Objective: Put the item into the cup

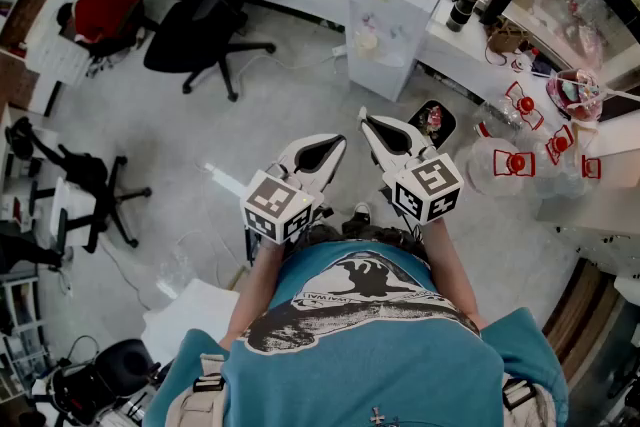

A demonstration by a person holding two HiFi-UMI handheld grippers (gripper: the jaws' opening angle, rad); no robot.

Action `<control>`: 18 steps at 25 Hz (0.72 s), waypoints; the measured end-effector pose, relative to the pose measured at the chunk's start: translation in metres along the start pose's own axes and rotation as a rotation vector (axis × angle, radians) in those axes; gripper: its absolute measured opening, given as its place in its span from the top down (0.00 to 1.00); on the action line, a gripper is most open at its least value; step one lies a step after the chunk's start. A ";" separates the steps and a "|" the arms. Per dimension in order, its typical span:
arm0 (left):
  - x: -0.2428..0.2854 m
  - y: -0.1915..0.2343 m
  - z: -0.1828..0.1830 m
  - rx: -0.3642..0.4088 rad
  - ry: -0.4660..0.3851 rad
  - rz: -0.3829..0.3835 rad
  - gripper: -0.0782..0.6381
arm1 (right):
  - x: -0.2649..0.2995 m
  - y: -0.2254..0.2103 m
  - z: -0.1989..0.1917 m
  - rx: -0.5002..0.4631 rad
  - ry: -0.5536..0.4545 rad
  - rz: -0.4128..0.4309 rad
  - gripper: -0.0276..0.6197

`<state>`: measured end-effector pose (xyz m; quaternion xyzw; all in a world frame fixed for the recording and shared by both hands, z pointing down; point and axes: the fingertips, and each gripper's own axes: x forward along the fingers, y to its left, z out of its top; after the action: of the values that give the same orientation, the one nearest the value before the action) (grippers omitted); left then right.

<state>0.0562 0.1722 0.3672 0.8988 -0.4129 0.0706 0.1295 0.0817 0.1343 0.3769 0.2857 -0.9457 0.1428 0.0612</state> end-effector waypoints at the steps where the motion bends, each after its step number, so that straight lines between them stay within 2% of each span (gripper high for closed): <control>1: 0.001 -0.001 0.000 0.000 -0.002 0.002 0.88 | -0.001 -0.001 0.000 -0.001 0.001 0.003 0.92; 10: 0.001 -0.011 0.000 -0.006 -0.011 0.032 0.88 | -0.009 0.000 -0.002 -0.058 0.010 0.029 0.92; 18: -0.007 -0.010 -0.002 -0.033 -0.018 0.050 0.88 | -0.011 -0.001 -0.006 -0.005 -0.005 0.033 0.92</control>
<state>0.0599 0.1841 0.3658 0.8865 -0.4375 0.0590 0.1388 0.0922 0.1411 0.3809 0.2702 -0.9508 0.1405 0.0574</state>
